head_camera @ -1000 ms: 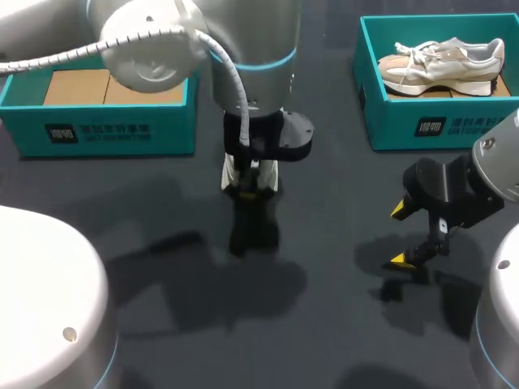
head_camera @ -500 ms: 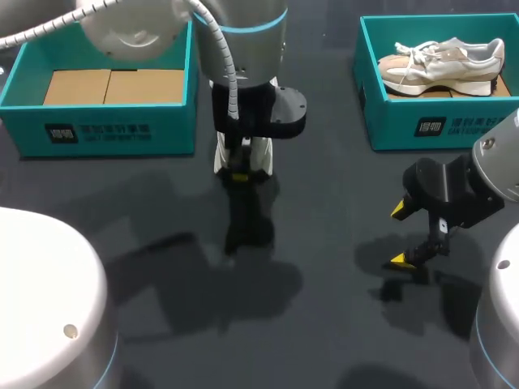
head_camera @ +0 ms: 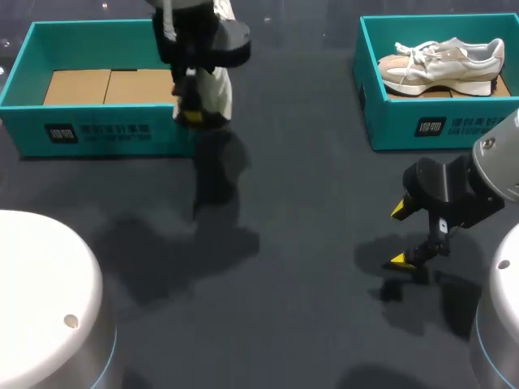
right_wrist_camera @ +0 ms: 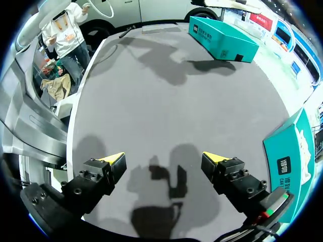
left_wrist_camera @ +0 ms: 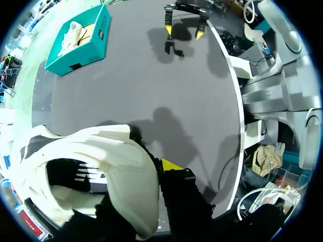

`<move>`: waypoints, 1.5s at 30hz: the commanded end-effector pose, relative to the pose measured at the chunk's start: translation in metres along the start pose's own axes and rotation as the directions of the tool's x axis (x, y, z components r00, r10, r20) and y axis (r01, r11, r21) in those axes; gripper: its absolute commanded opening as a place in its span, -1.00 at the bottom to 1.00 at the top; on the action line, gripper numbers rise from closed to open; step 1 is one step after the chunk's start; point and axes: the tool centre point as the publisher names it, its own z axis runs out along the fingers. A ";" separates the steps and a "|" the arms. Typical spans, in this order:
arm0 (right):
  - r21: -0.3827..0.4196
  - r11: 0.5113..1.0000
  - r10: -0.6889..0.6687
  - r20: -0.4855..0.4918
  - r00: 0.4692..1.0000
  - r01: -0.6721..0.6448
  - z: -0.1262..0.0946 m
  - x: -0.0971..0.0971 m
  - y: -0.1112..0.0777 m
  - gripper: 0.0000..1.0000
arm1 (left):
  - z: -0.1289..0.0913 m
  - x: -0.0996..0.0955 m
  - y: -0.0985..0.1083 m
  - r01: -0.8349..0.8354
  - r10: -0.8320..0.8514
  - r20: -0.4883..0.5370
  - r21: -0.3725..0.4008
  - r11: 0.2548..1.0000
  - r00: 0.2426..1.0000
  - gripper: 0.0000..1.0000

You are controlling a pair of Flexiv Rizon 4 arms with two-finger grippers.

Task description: Take the shoe out of the shoebox, open the shoe tongue, remove and reinsert the insole, then place the shoe into the shoebox

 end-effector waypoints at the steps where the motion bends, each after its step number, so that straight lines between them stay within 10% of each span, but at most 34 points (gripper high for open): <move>1: 0.002 1.000 0.000 0.003 1.000 0.000 0.001 0.002 0.000 1.00 | -0.005 -0.020 0.072 0.015 -0.013 -0.019 0.085 0.996 1.000 -1.00; 8: 0.002 1.000 0.000 0.003 1.000 0.000 0.001 0.002 0.000 1.00 | 0.001 -0.049 0.134 0.038 -0.039 0.021 0.030 0.999 0.999 -1.00; 23: 0.002 1.000 0.000 0.003 1.000 0.000 0.001 0.002 0.000 1.00 | -0.001 -0.051 0.134 0.038 -0.039 0.026 0.030 0.999 0.999 -1.00; 45: 0.002 1.000 0.000 0.003 1.000 0.000 0.001 0.002 0.000 1.00 | -0.004 -0.186 0.283 0.082 -0.081 -0.034 0.032 0.996 0.996 -1.00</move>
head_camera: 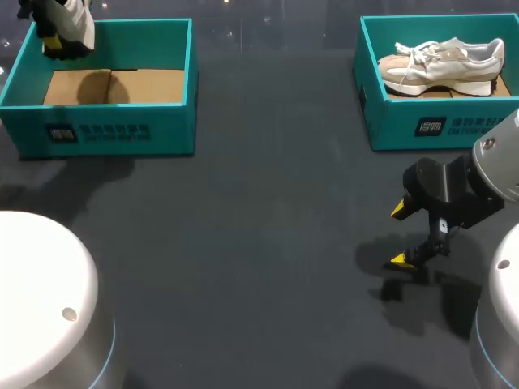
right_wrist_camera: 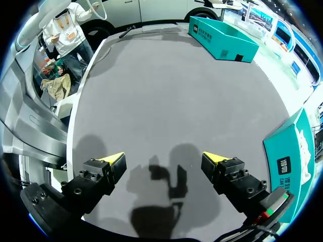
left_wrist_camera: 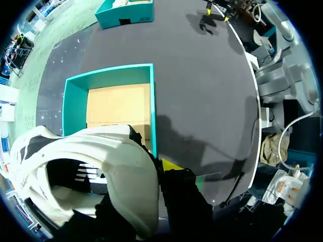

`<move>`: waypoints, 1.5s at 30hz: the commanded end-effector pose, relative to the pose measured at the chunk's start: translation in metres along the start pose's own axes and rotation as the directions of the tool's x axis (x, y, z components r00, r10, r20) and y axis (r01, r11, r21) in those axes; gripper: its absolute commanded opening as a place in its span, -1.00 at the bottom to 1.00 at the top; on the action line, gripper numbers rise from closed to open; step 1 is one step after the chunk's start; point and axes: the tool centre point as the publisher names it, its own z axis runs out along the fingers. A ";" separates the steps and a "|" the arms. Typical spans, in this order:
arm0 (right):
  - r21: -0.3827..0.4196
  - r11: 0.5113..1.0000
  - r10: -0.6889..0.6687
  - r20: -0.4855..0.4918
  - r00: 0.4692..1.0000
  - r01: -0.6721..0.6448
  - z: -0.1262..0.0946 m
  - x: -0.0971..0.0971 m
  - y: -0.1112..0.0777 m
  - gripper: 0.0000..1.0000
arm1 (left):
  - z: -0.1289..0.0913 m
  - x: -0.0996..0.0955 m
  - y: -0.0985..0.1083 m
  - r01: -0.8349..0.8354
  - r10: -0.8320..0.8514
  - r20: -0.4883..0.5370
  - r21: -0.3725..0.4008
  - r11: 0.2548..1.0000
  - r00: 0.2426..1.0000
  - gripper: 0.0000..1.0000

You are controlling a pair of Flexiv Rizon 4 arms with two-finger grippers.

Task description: Take the shoe out of the shoebox, open the shoe tongue, remove and reinsert the insole, then place the shoe into the shoebox

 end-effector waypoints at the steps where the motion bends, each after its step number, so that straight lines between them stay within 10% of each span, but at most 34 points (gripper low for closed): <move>1: 0.002 1.000 0.000 0.003 1.000 0.000 0.001 0.001 0.000 1.00 | -0.006 -0.037 0.025 -0.012 0.013 -0.058 0.015 1.000 0.998 -1.00; 10: 0.002 1.000 0.000 0.003 1.000 0.000 0.001 0.001 0.000 1.00 | 0.002 -0.045 0.052 -0.271 0.272 -0.067 0.019 0.962 0.960 -1.00; 15: 0.002 1.000 0.000 0.003 1.000 0.000 0.001 0.001 0.000 1.00 | 0.011 -0.028 0.055 -0.585 0.585 -0.014 -0.038 0.810 0.811 -1.00; 17: 0.002 1.000 0.000 0.003 1.000 0.000 0.001 0.001 0.000 1.00 | 0.015 -0.022 0.063 -0.693 0.710 0.052 -0.183 0.698 0.702 -1.00; 30: 0.002 1.000 0.000 0.003 1.000 0.000 0.001 0.001 0.000 1.00 | 0.014 -0.022 0.062 -0.741 0.750 0.037 -0.137 0.658 0.660 -1.00; 39: 0.002 1.000 0.000 0.003 1.000 0.000 0.001 0.001 0.000 1.00 | 0.011 -0.081 0.101 -0.954 0.954 -0.021 -0.010 0.298 0.298 -1.00; 45: 0.002 1.000 0.000 0.003 1.000 0.000 0.001 0.001 0.000 1.00 | 0.010 -0.097 0.113 -0.963 0.961 -0.065 -0.049 0.264 0.267 -1.00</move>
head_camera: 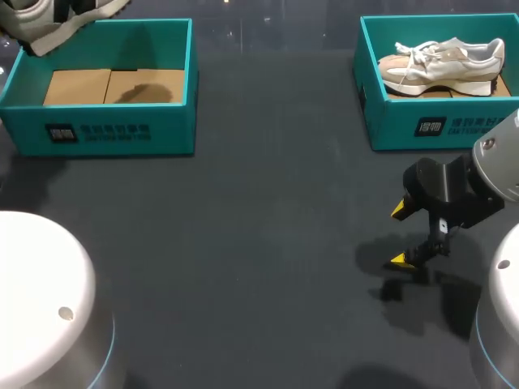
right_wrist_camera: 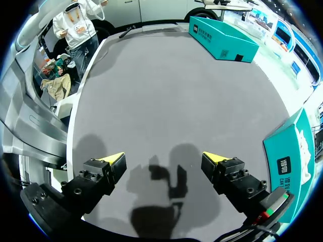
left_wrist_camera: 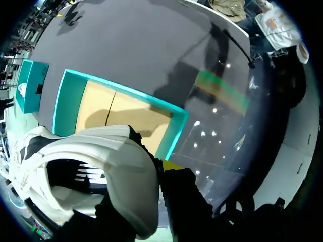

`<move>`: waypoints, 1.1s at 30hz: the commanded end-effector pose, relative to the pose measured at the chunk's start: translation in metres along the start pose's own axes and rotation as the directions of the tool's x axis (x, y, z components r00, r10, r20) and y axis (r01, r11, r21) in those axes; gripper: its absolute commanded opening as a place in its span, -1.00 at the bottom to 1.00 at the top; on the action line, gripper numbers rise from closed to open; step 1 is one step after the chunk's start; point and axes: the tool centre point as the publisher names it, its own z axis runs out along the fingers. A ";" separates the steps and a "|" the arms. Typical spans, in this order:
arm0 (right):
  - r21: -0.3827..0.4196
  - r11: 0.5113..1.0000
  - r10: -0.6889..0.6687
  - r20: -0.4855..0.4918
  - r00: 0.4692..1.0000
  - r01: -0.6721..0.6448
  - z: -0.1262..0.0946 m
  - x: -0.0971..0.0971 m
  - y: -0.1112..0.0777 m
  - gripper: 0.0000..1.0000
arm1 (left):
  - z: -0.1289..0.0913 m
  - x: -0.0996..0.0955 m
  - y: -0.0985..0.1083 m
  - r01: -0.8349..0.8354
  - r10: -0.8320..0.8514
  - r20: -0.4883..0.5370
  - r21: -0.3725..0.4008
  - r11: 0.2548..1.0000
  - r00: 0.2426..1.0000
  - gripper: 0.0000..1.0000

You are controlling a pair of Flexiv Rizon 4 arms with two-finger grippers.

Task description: Take the shoe out of the shoebox, open the shoe tongue, remove and reinsert the insole, then place the shoe into the shoebox

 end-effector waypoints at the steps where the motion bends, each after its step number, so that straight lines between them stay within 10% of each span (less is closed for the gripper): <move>1: 0.002 1.000 0.000 0.003 1.000 0.000 0.001 0.001 0.000 1.00 | -0.002 -0.004 0.022 -0.113 0.116 -0.029 0.096 0.989 0.993 -1.00; 33: 0.002 1.000 0.000 0.003 1.000 0.000 0.001 0.001 0.000 1.00 | 0.062 0.002 0.028 -0.277 0.274 -0.191 0.013 0.961 0.943 -1.00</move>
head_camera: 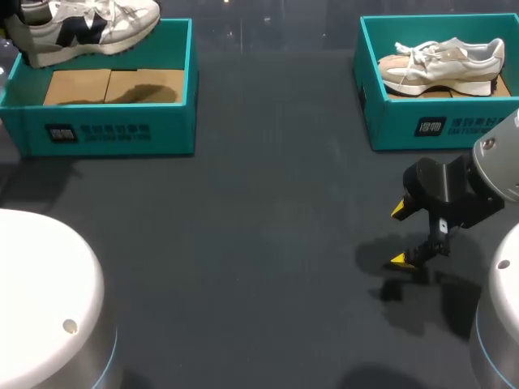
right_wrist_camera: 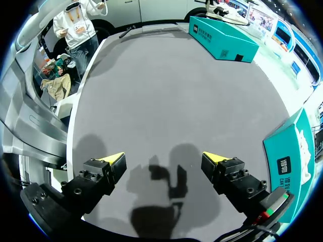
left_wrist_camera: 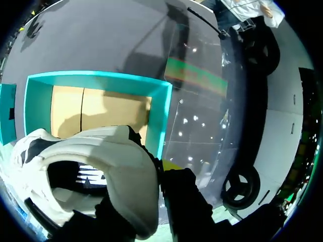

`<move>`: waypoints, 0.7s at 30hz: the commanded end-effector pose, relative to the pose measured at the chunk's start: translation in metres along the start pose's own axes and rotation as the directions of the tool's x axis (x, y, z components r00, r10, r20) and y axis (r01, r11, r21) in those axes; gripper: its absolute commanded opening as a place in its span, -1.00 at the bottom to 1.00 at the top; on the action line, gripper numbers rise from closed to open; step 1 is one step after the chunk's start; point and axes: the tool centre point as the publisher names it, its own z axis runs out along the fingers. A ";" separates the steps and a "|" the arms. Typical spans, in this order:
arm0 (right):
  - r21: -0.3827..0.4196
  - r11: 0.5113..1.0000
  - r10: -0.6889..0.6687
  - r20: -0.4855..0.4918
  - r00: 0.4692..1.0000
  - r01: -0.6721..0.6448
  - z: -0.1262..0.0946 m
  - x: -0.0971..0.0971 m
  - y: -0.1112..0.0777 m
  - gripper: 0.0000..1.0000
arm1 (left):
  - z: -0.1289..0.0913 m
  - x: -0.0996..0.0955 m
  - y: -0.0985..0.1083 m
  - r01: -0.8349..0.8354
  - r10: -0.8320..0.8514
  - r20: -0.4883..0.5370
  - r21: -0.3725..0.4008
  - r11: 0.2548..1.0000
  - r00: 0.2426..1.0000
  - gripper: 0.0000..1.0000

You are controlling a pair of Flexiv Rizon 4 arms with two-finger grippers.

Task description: Take the shoe out of the shoebox, open the shoe tongue, remove and reinsert the insole, then place the shoe into the shoebox

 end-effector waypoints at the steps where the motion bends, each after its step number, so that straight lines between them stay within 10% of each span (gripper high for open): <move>1: 0.002 1.000 0.000 0.003 1.000 0.000 0.001 0.001 0.000 1.00 | 0.018 0.000 -0.003 -0.040 0.040 0.005 0.019 0.999 0.999 -1.00; 21: 0.002 1.000 0.000 0.003 1.000 0.000 0.001 0.001 0.000 1.00 | 0.043 -0.006 -0.024 -0.203 0.204 -0.015 0.058 0.977 0.979 -1.00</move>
